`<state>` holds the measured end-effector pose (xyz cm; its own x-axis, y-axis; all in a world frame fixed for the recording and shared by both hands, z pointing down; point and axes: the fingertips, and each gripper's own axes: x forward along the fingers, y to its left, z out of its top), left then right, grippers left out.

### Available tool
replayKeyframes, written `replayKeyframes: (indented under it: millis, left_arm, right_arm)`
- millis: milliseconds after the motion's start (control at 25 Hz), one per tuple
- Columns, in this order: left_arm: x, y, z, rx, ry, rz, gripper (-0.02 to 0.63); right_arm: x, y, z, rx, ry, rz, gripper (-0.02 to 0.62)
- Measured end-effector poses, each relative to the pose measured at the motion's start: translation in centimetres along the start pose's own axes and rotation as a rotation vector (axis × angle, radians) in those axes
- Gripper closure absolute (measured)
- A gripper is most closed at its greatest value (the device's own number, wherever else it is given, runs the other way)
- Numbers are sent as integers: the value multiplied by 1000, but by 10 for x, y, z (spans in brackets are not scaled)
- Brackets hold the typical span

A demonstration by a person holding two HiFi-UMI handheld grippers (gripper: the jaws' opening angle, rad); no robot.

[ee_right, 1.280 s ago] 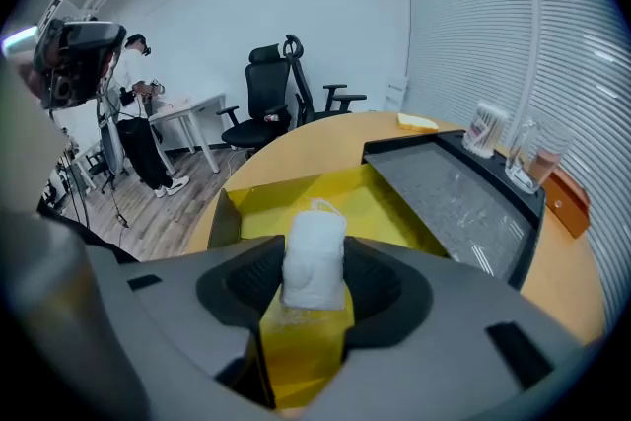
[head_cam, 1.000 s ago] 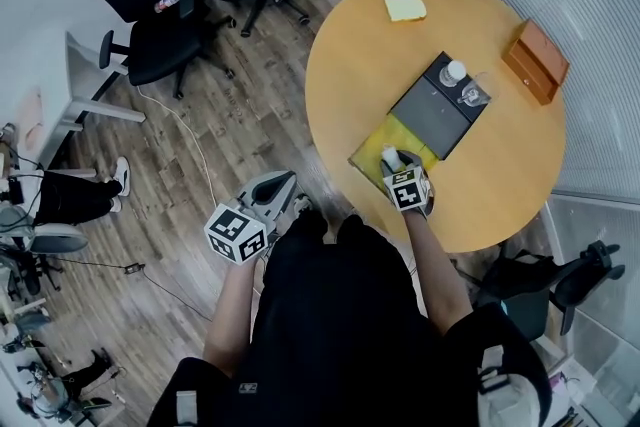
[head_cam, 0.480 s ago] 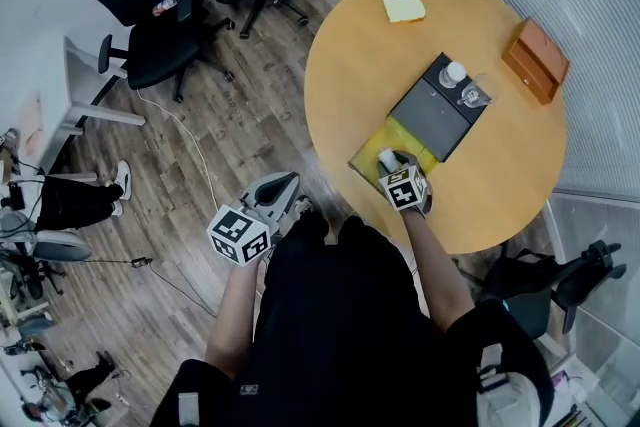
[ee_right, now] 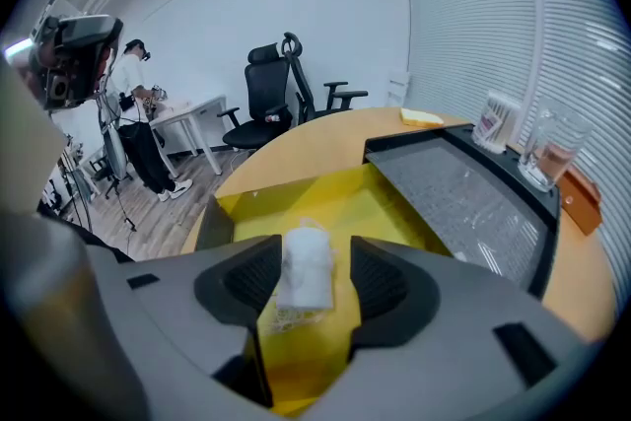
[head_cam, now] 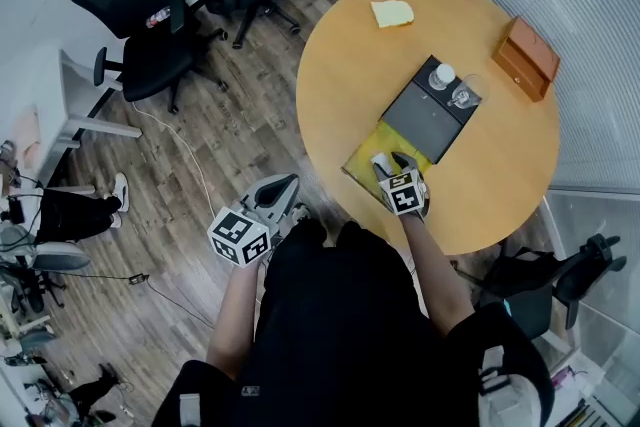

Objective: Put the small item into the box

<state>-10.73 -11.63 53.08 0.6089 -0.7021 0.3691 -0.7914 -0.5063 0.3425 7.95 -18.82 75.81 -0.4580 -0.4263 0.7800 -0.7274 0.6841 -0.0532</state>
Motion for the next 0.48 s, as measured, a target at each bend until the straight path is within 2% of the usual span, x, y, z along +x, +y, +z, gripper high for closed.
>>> replayKeyframes:
  millis: [120,320,480]
  left_arm:
    - [6,-3,0,0,1,-16,600]
    - [18,-11,-1,3,5,-50,600]
    - [33,-20,-2,9,8,-85,600]
  right_arm:
    - [-10,-1,-2,14,-26,-7,415]
    - [-30,1,-10,50,-52,19,554]
    - [-46,1,-24,23,-38,25,591]
